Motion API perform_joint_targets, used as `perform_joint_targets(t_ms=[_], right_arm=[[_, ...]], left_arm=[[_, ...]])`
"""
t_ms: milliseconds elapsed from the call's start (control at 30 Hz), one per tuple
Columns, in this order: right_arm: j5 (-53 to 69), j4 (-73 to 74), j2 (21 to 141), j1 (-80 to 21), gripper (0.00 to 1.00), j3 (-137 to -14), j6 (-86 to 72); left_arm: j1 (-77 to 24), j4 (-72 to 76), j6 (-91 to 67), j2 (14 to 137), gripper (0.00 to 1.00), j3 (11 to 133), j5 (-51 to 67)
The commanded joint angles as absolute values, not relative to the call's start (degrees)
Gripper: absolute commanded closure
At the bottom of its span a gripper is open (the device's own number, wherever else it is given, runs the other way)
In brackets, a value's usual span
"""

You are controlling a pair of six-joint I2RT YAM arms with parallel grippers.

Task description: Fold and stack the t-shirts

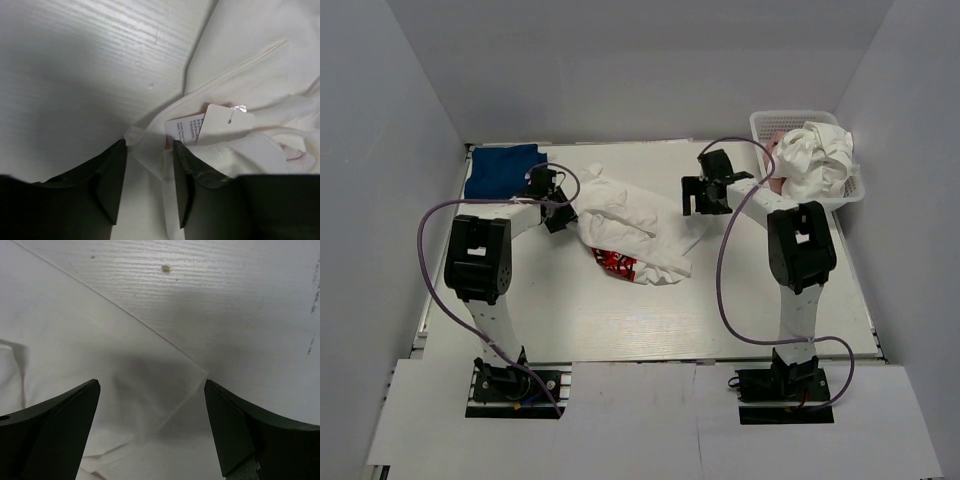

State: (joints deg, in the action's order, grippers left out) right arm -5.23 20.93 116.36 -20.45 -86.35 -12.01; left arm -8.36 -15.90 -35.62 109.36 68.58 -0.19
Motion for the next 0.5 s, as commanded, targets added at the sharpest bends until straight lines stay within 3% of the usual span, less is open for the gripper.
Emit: perform_joint_targets(t_ms=[0,33,133,167,233,367,467], right_arm=[[-7.30,20.04,117.68,-20.48,0.10,-86.22,-14.85],[-6.60,20.04,118.03,-20.48,0.10,-86.13,-15.20],[-4.49,19.42,119.18,-20.83,0.14,-85.61,-15.73],[-3.87,19.51,119.44,-20.83,0.21,-85.69,-15.56],[-0.90,19.08,119.88,-21.09,0.40,-85.34,-13.99],[-0.53,18.81,120.41,-21.71,1.00,-86.22,-12.66],[-2.18,18.20,117.09,-21.97,1.00,-86.05,-11.95]], left_arm=[[-8.61,-16.18,-35.86,113.20,0.50,70.04,2.98],[-8.61,-15.30,-35.34,113.73,0.54,70.05,3.51],[-8.61,-12.93,-34.20,115.05,0.81,71.53,7.02],[-8.61,-12.92,-33.58,115.92,1.00,72.15,7.90],[-8.61,-10.74,-31.22,116.45,1.00,73.91,8.70],[-8.61,-10.54,-25.95,115.85,1.00,78.21,8.70],[-8.61,-11.25,-22.95,112.86,1.00,81.65,9.40]])
